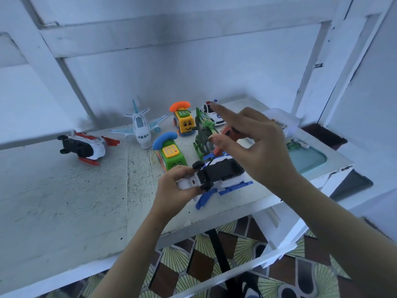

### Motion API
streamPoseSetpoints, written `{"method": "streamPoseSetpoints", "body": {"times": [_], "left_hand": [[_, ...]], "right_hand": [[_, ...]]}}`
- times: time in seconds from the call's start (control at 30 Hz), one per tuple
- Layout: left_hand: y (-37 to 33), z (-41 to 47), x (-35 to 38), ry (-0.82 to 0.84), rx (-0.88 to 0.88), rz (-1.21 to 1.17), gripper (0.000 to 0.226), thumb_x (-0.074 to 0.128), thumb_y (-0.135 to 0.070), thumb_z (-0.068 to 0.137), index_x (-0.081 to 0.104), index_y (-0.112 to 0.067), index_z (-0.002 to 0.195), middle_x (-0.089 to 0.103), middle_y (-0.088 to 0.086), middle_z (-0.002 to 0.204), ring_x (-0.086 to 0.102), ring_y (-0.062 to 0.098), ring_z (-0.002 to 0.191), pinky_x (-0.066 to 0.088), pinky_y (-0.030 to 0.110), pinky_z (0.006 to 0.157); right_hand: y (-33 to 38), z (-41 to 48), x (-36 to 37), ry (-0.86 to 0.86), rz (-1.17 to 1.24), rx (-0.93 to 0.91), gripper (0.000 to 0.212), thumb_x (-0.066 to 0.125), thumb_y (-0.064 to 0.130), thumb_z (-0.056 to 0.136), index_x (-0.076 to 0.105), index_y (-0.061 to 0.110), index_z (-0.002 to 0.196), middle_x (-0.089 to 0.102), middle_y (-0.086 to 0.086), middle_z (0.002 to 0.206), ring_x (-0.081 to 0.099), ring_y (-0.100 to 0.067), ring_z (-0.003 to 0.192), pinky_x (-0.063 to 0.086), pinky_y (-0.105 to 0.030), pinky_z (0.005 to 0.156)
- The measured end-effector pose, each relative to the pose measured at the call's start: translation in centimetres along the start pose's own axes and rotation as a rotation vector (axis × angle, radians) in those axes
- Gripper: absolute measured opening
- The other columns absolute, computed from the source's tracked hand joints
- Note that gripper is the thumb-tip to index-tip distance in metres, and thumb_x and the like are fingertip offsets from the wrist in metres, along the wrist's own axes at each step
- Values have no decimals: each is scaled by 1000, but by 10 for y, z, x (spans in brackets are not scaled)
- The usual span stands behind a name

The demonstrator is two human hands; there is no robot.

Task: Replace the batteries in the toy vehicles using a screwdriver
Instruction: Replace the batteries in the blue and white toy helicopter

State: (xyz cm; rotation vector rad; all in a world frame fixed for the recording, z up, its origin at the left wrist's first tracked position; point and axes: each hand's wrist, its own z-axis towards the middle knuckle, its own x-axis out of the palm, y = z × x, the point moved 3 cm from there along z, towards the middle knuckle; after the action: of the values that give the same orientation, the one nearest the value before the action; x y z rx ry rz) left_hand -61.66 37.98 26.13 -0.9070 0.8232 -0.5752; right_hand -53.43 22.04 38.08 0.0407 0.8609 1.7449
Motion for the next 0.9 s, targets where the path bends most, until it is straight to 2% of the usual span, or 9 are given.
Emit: {"method": "streamPoseSetpoints", "body": {"times": [0.1,0.23,0.33,0.4,0.5,0.6,0.7,0.8,0.9], "left_hand": [[0,0,-1,-6,-5,-31,38,90,-40,53,69,-34,84,67,-9,83,60,9,78,49,28,69],[-1,0,-1,-8,-21,-39,35,84,-41,53,68,-35,83,67,-10,83,59,4,76,49,25,68],[1,2,0,-1,-9,-35,39,92,-35,54,68,-35,84,67,-10,82,60,5,76,49,24,67],[1,2,0,0,0,-34,37,88,-42,53,69,-38,85,67,-9,83,61,11,77,50,27,67],[1,2,0,-6,-3,-42,36,85,-43,52,68,-39,84,67,-11,85,61,9,77,50,31,68],[2,2,-1,0,-12,-35,36,86,-44,53,68,-37,84,67,-11,85,60,6,76,50,27,67],[1,2,-1,16,-19,-17,37,92,-20,59,69,-36,83,67,-11,83,58,4,74,47,21,64],[-1,4,-1,15,-23,-22,40,90,-11,60,69,-35,84,66,-7,81,59,6,74,48,23,64],[-2,6,0,19,-22,-14,40,90,-9,61,69,-33,84,67,-4,83,60,12,76,49,27,65]], "right_hand": [[-2,-3,3,65,-152,-44,59,45,35,96,32,11,148,59,-3,102,60,-14,88,50,-32,83],[0,-4,5,138,67,40,57,39,9,97,20,11,151,54,6,130,64,-20,96,44,-11,91],[1,-1,2,130,213,130,57,59,7,91,38,13,144,68,2,109,70,-19,80,54,-17,80],[1,1,1,70,48,80,53,68,19,87,51,16,137,67,-4,86,68,-20,72,57,-28,70],[-2,2,1,41,-227,-4,49,58,44,89,57,21,133,57,-6,80,64,-21,67,54,-41,61],[-6,0,6,141,-238,57,60,33,46,96,30,19,150,59,0,112,61,-13,95,51,-33,83],[-4,1,5,241,-4,139,60,28,24,98,7,18,154,48,2,141,46,-8,127,31,-12,103],[1,5,4,283,173,148,61,46,13,94,23,18,150,60,12,120,66,-17,100,49,-17,93],[7,9,2,232,32,77,42,62,24,89,57,16,131,71,5,96,69,-10,82,57,-27,81]]}}
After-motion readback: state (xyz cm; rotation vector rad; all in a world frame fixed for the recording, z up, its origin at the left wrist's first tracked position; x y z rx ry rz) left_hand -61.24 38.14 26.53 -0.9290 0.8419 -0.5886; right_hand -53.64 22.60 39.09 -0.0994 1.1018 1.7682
